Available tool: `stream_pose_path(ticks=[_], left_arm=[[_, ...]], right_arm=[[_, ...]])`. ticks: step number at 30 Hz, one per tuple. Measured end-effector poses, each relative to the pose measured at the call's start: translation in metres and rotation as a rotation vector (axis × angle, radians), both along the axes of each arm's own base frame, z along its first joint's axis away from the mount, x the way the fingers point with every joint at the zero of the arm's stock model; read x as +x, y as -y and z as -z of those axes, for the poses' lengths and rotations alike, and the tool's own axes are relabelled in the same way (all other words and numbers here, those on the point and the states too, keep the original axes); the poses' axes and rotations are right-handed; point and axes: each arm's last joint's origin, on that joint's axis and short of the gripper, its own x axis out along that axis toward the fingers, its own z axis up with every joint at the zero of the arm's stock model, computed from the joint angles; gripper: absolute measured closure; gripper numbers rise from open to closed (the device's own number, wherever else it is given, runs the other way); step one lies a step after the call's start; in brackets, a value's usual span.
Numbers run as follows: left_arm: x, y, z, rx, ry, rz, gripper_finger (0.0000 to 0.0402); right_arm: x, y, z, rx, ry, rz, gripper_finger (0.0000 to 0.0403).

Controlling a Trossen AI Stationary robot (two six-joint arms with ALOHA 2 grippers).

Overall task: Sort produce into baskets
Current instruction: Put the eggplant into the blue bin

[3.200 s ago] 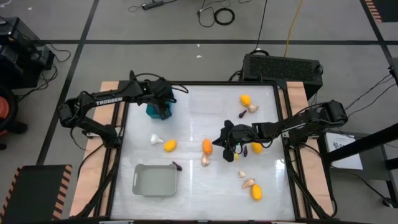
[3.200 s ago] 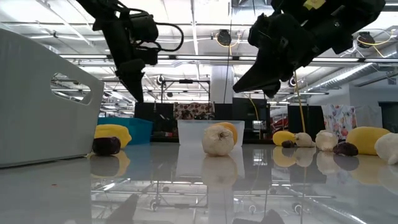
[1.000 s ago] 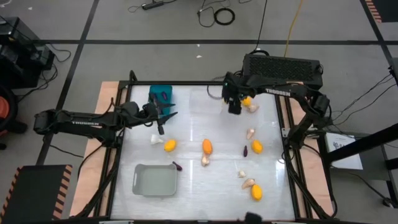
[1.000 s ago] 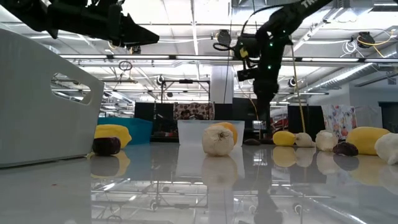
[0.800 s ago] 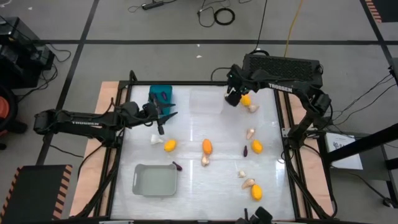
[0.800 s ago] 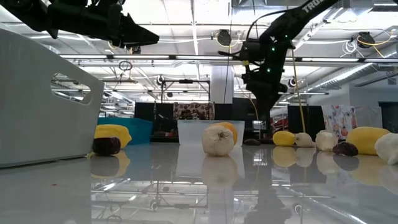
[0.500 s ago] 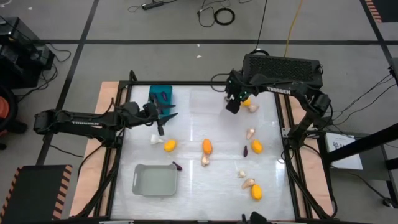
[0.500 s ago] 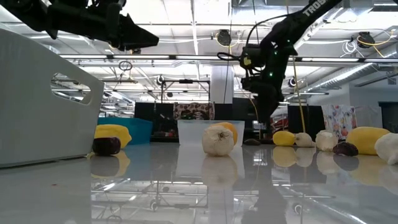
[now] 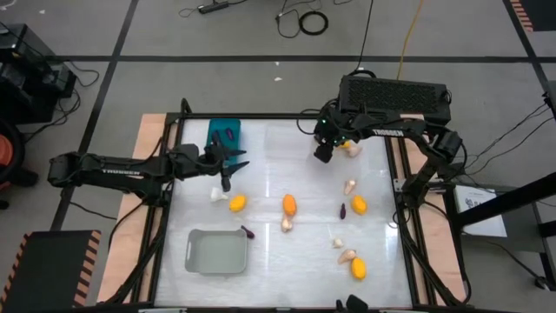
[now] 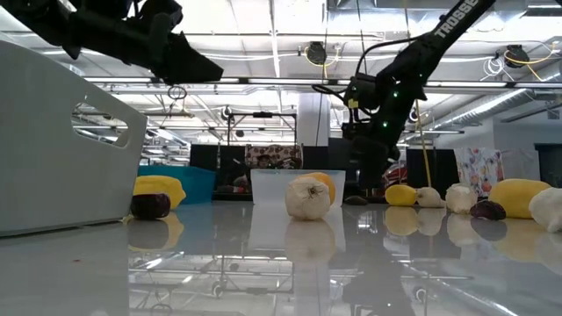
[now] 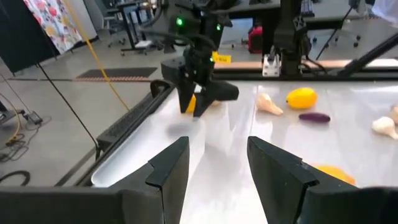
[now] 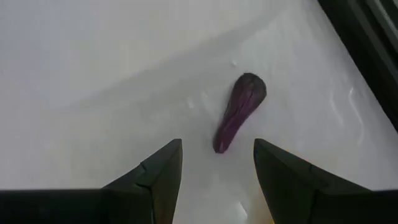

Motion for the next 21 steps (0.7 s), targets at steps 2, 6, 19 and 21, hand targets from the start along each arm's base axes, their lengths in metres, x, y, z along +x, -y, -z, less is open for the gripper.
stream_pose_path(ticks=[2, 6, 19, 21], left_arm=[[0.0, 0.0, 0.002, -0.004, -0.024, 0.0, 0.023], [-0.001, 0.0, 0.005, -0.009, -0.056, 0.0, 0.023], [-0.002, -0.008, 0.002, 0.053, -0.035, -0.048, 0.023], [-0.002, -0.008, 0.003, 0.05, -0.052, -0.048, 0.023]], right_arm=[[0.001, 0.001, 0.001, -0.015, 0.021, 0.0, 0.0211], [-0.001, 0.0, 0.007, -0.026, 0.036, -0.002, 0.0211], [-0.006, -0.002, 0.019, -0.031, 0.085, 0.058, 0.0211], [-0.008, -0.003, 0.023, -0.024, 0.09, 0.08, 0.0211]])
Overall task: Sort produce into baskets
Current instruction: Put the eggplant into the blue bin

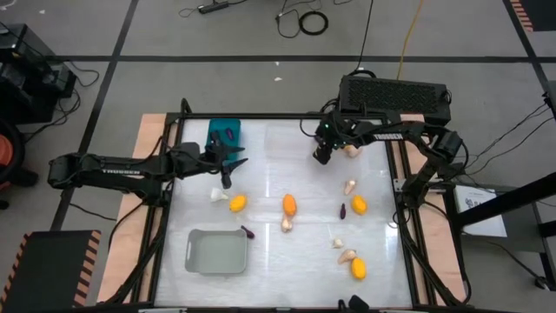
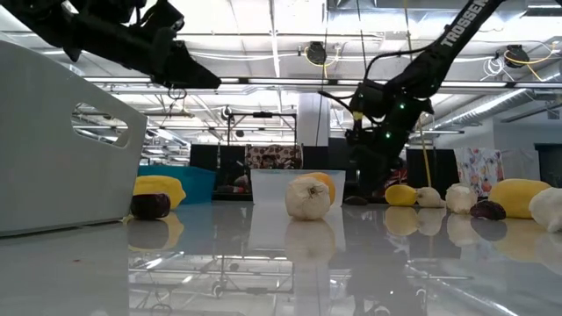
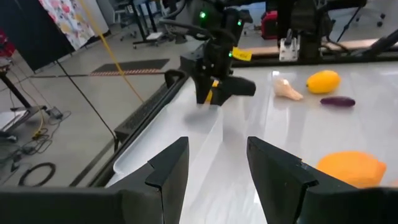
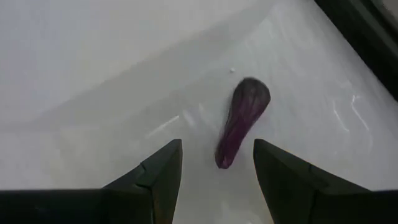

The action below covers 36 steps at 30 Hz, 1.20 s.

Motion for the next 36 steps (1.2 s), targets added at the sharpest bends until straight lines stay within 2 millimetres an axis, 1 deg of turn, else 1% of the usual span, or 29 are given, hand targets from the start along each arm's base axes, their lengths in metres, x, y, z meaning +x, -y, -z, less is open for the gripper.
stream_pose_path(ticks=[3, 6, 12, 15, 20, 23, 28, 36], left_arm=[[0.0, 0.0, 0.0, 0.004, -0.006, 0.001, 0.023], [0.0, 0.0, 0.0, 0.012, -0.004, 0.0, 0.023], [0.0, -0.003, -0.001, 0.026, 0.001, -0.014, 0.023], [-0.001, -0.006, -0.001, 0.026, 0.002, -0.029, 0.023], [-0.002, -0.011, -0.001, 0.025, 0.002, -0.053, 0.023], [-0.003, -0.011, -0.001, 0.005, 0.011, -0.062, 0.023], [-0.003, -0.011, -0.001, 0.002, 0.012, -0.063, 0.023], [-0.003, -0.011, -0.001, 0.001, 0.012, -0.063, 0.023]], right_arm=[[-0.003, 0.0, 0.004, -0.036, -0.01, 0.046, 0.0211], [-0.004, 0.0, 0.008, -0.072, 0.031, 0.054, 0.0211], [-0.007, -0.004, 0.014, -0.046, 0.033, 0.046, 0.0211], [-0.007, -0.004, 0.015, -0.05, 0.042, 0.05, 0.0221], [-0.009, -0.005, 0.018, -0.068, 0.066, 0.048, 0.0254], [-0.012, -0.007, 0.022, -0.072, 0.064, 0.041, 0.0277], [-0.012, -0.007, 0.023, -0.074, 0.062, 0.037, 0.0314], [-0.011, -0.007, 0.022, -0.092, 0.065, 0.023, 0.0394]])
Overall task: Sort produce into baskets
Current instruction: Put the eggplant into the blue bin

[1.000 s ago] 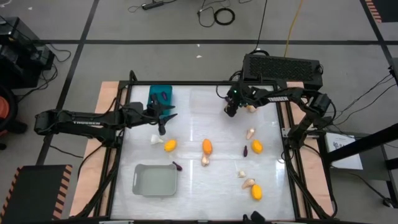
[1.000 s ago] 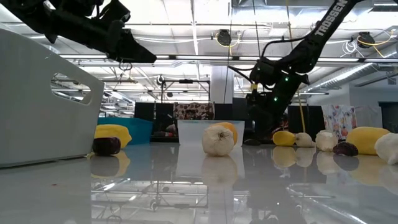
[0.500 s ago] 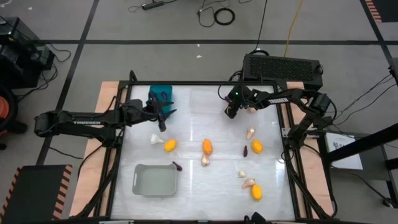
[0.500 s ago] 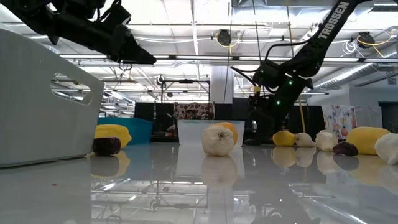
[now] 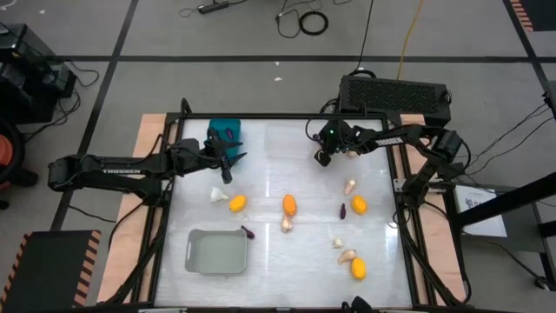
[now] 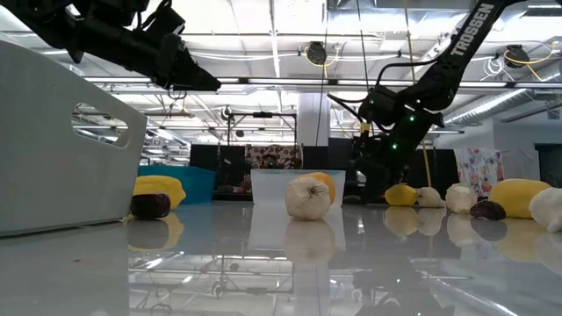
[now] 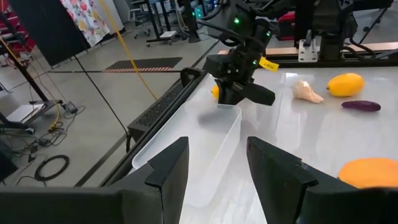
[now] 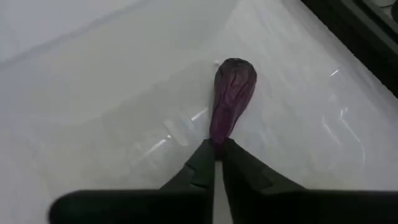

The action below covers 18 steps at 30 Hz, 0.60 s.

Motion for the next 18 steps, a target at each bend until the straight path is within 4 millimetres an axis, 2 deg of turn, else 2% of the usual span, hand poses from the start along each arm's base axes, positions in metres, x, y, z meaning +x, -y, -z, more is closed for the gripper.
stream_pose_path(ticks=[5, 8, 14, 18], left_arm=[[0.0, 0.0, 0.0, 0.0, 0.0, 0.0, 0.023], [0.0, 0.0, 0.0, 0.0, -0.001, 0.0, 0.023], [0.0, 0.0, 0.001, 0.002, -0.009, 0.001, 0.023], [-0.001, -0.002, 0.001, 0.012, -0.011, -0.054, 0.023]], right_arm=[[-0.001, 0.001, -0.001, -0.027, -0.023, 0.028, 0.0393], [-0.003, 0.001, -0.008, -0.051, -0.048, 0.07, 0.0399], [-0.003, 0.003, -0.045, -0.086, -0.064, 0.12, 0.04], [0.006, -0.001, -0.072, -0.125, 0.017, 0.103, 0.0399]])
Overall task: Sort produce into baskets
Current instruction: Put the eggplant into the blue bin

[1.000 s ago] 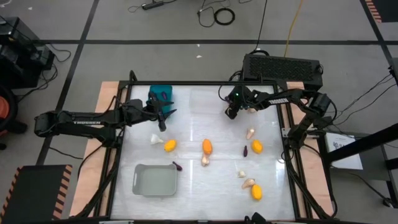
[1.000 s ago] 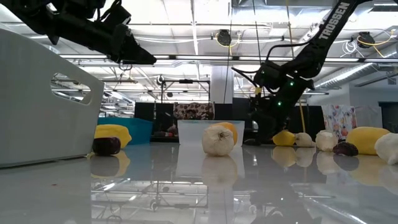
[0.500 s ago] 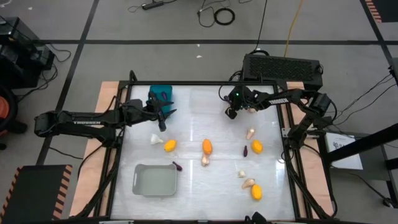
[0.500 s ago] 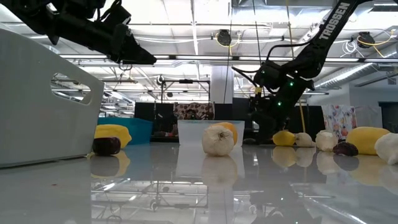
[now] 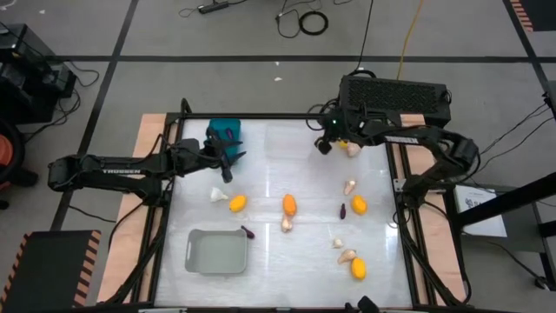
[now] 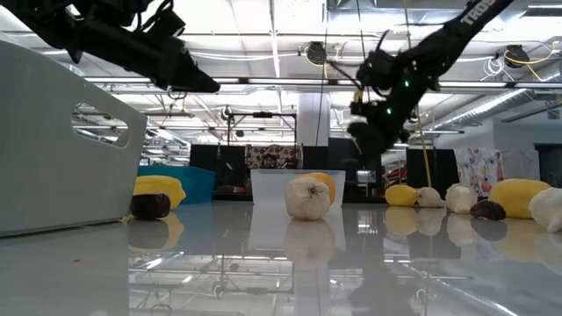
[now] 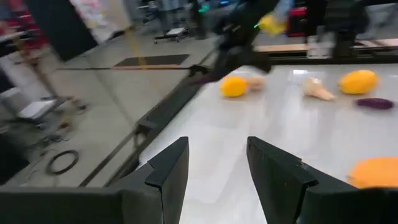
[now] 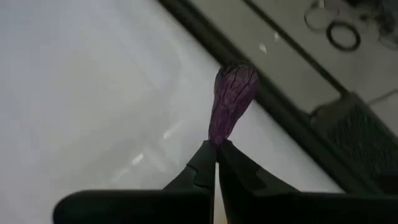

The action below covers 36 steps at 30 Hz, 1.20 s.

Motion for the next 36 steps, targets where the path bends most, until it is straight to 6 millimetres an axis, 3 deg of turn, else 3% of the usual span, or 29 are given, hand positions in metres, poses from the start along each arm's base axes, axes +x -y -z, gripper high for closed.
stream_pose_path(ticks=[6, 11, 17, 28, 36], left_arm=[[-0.005, -0.007, 0.001, 0.006, -0.002, -0.279, 0.023], [-0.006, -0.007, 0.005, 0.008, -0.043, -0.292, 0.023], [-0.01, -0.014, 0.006, -0.017, -0.047, -0.341, 0.0231], [-0.044, -0.034, 0.022, -0.072, -0.193, -0.796, 0.0231], [-0.051, -0.037, 0.022, -0.086, -0.211, -0.829, 0.0231]], right_arm=[[0.031, -0.019, -0.022, -0.076, 0.196, -0.077, 0.0399], [0.069, -0.045, -0.024, -0.086, 0.387, -0.248, 0.0399], [0.127, -0.06, -0.029, -0.095, 0.404, -0.378, 0.0401], [0.242, -0.038, -0.006, -0.025, 0.248, -0.526, 0.0401], [0.286, -0.033, 0.008, -0.005, 0.205, -0.554, 0.0393]])
